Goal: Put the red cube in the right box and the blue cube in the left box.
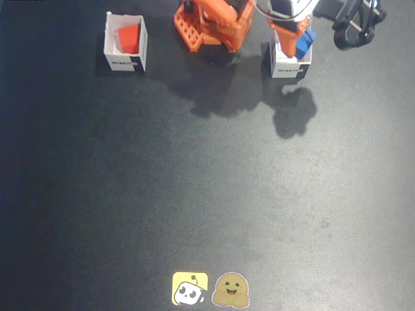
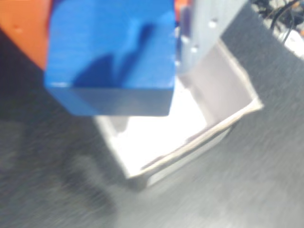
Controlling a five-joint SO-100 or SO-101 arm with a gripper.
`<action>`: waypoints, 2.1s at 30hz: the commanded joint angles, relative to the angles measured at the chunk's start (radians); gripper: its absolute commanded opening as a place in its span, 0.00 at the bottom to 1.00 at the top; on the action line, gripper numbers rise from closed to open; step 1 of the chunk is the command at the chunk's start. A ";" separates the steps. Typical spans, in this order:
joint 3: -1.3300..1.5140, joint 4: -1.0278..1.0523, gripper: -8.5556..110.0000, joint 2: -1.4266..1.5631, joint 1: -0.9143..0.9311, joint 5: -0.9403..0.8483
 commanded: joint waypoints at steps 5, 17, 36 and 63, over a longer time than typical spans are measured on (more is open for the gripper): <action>0.058 -0.028 0.18 0.060 -0.077 0.040; 0.094 -0.077 0.18 0.066 -0.095 0.041; 0.135 -0.098 0.10 0.132 -0.034 0.043; 0.048 -0.278 0.07 -0.029 0.667 -0.066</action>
